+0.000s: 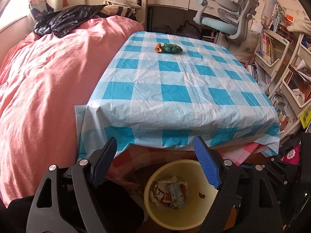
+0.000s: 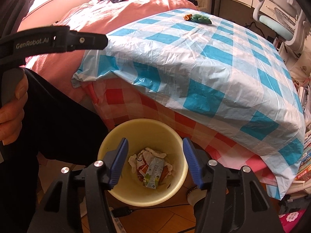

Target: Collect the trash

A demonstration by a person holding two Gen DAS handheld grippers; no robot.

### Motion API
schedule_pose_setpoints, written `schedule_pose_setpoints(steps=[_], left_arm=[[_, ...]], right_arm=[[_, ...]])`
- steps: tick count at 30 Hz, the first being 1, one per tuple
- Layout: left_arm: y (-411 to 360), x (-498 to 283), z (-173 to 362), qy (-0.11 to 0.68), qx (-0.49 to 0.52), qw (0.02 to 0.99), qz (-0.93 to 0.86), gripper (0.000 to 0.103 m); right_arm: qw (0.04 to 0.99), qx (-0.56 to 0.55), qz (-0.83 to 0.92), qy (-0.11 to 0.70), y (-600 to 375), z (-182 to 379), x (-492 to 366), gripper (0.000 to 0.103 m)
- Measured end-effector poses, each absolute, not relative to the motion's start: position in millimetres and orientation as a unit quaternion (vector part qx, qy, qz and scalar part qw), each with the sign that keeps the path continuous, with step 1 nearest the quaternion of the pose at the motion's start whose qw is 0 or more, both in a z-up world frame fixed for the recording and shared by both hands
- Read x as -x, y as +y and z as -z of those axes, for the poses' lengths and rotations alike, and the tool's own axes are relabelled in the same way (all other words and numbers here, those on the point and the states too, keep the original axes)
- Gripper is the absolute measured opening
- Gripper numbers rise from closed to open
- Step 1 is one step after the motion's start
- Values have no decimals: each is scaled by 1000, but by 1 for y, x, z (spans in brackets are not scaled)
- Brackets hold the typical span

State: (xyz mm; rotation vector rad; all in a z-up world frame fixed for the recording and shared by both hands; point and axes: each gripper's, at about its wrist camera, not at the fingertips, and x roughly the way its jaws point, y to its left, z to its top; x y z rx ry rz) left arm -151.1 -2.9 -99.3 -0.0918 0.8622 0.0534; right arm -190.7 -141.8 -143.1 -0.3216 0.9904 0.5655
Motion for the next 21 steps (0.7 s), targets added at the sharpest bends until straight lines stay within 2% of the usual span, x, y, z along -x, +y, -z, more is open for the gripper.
schedule_pose_setpoints(steps=[21], left_arm=[[5,152,93,397,53,915,-52,84]], right_arm=[[831,170,-267,457,-136,143,190,72]])
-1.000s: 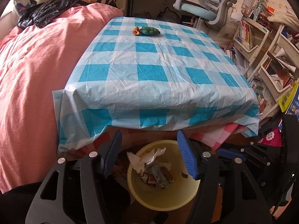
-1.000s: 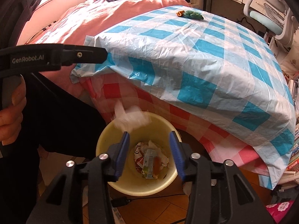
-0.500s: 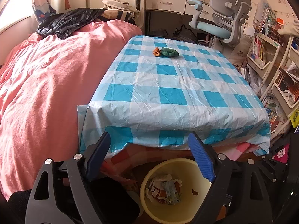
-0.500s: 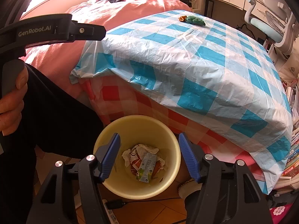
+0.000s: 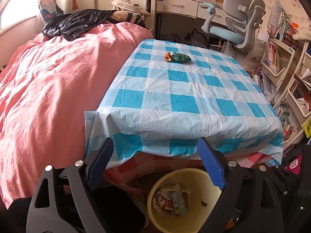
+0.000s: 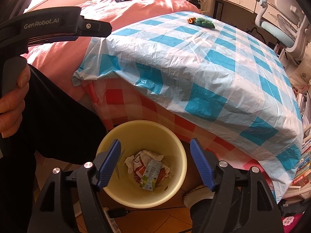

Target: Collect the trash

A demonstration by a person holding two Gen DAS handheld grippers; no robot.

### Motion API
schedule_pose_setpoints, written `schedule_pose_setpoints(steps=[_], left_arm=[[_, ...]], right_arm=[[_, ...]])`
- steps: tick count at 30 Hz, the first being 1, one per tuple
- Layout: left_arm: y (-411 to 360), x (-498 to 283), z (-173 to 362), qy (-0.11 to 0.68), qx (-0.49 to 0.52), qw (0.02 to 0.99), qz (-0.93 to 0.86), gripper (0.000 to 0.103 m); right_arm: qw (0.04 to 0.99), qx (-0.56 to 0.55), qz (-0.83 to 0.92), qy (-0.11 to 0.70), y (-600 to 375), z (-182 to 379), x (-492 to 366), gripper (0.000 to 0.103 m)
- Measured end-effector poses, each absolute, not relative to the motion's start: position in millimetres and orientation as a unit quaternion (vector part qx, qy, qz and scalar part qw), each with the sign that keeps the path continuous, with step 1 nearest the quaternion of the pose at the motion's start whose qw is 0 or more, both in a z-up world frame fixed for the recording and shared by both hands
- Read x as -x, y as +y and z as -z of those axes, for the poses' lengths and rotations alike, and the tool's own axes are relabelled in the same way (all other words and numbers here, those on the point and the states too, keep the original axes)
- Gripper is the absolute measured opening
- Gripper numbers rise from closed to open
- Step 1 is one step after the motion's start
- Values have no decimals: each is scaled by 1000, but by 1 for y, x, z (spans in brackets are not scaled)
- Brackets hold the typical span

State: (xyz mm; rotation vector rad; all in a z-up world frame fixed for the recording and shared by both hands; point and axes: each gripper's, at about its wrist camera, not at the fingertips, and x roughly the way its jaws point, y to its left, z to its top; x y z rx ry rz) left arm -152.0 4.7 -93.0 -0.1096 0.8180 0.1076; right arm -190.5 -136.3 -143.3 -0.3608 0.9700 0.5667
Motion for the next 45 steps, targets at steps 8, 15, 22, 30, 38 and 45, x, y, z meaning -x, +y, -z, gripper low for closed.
schedule_pose_setpoints(steps=[8,15,22,30,38,45], left_arm=[[5,152,95,400,52,914,-53,85],[4,152,97,401,51,913,-53,85],[4,151,98,401,51,913,-53,85],[3,151,97,401,51,913,-53,85],[3,150,97,402,51,913,-53,85],[3,150,97,402,50,913,-52,85]], right_arm=[[829,172,-269,458,-134,144,190,72],[827,176,-270,460,-132,146,190,74],[825,181,-272,461,-130,148,191,74],[824,183,-273,461,-129,149,191,74],[825,183,-274,460,-128,149,190,74],[824,184,-275,460,-127,149,190,74]])
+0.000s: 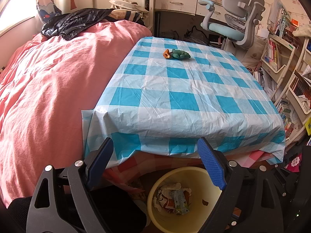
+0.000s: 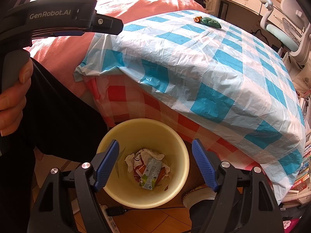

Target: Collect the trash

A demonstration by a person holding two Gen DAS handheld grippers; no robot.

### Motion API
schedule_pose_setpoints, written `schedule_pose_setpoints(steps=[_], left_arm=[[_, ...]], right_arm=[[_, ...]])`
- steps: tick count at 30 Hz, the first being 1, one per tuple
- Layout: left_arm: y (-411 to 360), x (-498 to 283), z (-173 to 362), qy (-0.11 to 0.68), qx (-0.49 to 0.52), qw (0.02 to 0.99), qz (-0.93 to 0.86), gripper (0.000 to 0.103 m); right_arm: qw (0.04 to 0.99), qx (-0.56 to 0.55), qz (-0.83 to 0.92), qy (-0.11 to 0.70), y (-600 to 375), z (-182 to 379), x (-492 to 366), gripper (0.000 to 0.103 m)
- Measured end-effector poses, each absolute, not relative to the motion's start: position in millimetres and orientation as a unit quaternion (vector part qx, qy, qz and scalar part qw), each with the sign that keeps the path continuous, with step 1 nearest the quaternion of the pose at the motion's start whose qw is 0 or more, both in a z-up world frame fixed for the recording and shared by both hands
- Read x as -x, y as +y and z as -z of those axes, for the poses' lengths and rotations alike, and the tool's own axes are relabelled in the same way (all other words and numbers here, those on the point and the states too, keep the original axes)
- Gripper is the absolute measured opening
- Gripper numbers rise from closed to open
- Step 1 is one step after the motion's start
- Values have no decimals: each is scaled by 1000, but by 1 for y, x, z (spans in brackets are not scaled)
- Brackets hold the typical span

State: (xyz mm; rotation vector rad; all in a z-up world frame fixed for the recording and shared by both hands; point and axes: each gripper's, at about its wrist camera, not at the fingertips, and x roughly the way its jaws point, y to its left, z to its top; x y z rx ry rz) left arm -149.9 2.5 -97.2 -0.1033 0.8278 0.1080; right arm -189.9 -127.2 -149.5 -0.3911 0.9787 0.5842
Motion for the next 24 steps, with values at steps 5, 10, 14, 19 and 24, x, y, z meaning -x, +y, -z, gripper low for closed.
schedule_pose_setpoints(steps=[5,10,14,19,24], left_arm=[[2,150,98,402,50,913,-52,85],[2,150,97,402,50,913,-53,85],[2,150,97,402,50,913,-53,85],[1,150,97,402,50,913,-53,85],[1,150,97,402,50,913,-53,85]], right_arm=[[823,185,-275,461,-127,150,190,74],[823,185,-275,461,-126,150,190,74],[823,185,-276,461,-126,151,190,74],[823,185,-276,460,-126,151,190,74],[823,185,-276,460,-126,151,190,74]])
